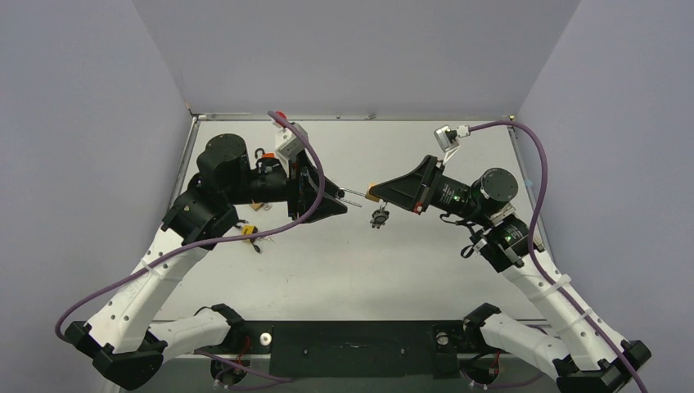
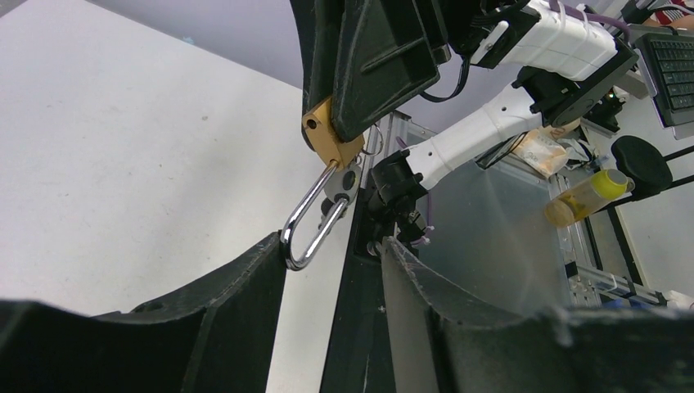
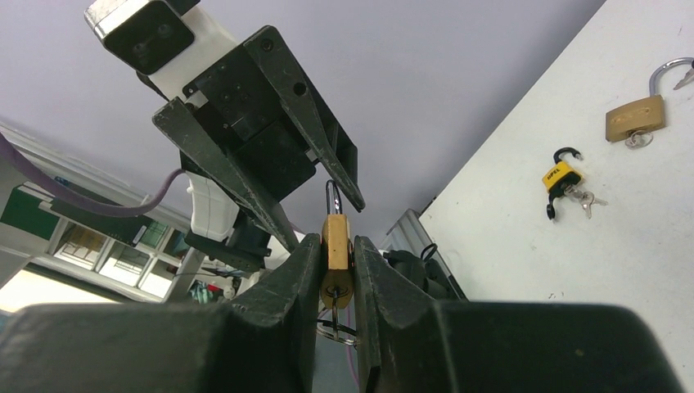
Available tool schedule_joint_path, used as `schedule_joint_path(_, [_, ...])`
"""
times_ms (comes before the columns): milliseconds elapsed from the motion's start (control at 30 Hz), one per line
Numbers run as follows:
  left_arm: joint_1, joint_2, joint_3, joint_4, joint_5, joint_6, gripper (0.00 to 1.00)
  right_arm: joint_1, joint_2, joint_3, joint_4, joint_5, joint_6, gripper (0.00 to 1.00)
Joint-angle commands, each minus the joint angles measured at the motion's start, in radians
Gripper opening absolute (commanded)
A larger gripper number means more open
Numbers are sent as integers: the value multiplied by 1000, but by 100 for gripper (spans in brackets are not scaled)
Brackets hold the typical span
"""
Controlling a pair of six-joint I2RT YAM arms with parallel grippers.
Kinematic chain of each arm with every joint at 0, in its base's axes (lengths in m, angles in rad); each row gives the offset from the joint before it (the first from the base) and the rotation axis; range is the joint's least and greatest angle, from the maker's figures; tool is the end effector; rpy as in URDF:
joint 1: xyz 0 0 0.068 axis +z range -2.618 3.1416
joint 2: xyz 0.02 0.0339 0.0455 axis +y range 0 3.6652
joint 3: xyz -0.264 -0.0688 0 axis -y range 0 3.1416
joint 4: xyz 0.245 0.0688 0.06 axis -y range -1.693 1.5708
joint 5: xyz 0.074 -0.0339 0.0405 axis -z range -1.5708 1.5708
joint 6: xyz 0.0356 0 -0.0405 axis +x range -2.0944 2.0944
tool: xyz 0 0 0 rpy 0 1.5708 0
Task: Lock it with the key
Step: Pick up the lock from the center of the board.
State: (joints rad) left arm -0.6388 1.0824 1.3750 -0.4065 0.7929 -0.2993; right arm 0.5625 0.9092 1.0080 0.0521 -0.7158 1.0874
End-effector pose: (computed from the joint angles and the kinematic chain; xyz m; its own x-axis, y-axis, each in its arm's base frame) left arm 0.1549 -0.1466 0.4635 -0.3781 0.0231 -0.9255 0.9159 0.1551 -0.3703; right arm 0.1528 0.1240 0.4208 -0.7831 0.2961 -0.5469 -0.5547 0.0649 0.8295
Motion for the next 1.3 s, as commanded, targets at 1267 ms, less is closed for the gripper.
schedule_joint_path(1267, [32, 12, 10, 137, 50, -86, 15, 0, 6, 63, -46, -6, -188, 0])
